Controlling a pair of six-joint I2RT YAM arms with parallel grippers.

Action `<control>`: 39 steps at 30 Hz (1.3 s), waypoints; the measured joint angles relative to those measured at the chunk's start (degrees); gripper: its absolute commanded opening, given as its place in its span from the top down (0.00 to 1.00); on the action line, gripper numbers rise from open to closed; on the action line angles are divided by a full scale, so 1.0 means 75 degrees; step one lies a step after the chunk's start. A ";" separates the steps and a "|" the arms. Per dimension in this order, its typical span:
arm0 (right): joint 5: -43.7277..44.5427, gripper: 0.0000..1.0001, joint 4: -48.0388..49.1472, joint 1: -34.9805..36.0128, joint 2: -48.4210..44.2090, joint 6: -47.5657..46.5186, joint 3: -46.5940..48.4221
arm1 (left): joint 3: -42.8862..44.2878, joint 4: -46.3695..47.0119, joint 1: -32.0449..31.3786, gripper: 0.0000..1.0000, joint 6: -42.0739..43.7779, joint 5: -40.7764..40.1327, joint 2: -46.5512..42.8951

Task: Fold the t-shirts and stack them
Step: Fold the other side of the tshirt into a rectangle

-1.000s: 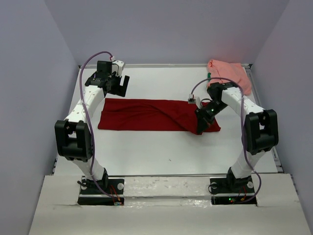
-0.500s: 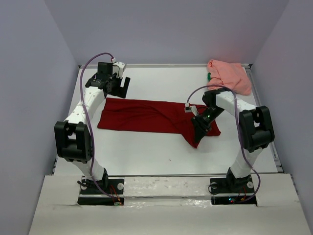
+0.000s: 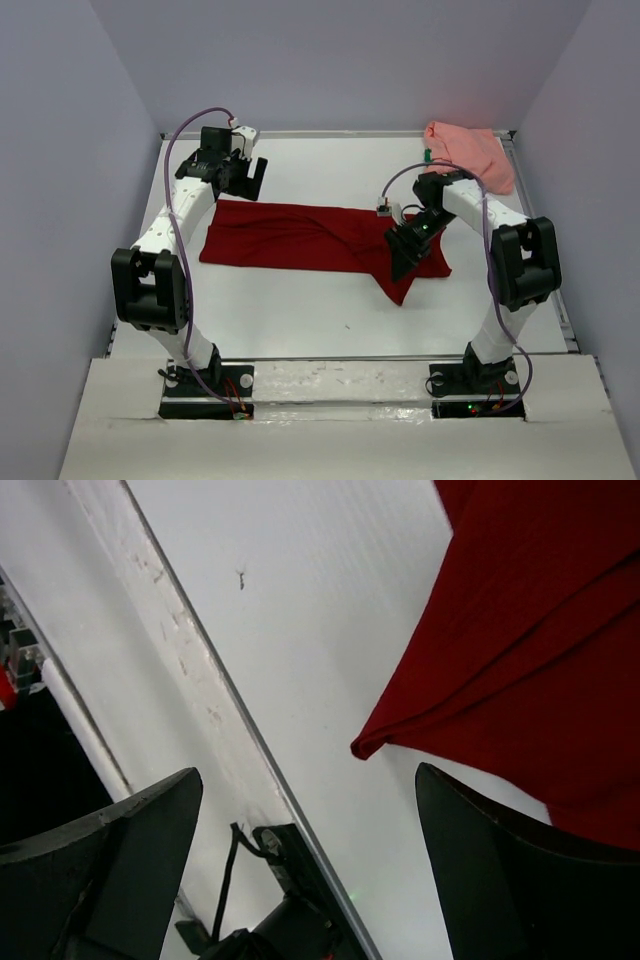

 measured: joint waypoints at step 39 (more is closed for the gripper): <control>0.1498 0.15 0.3363 0.0204 0.2037 0.1180 0.1824 | -0.0644 0.0213 -0.0064 0.01 0.0099 0.0347 -0.0119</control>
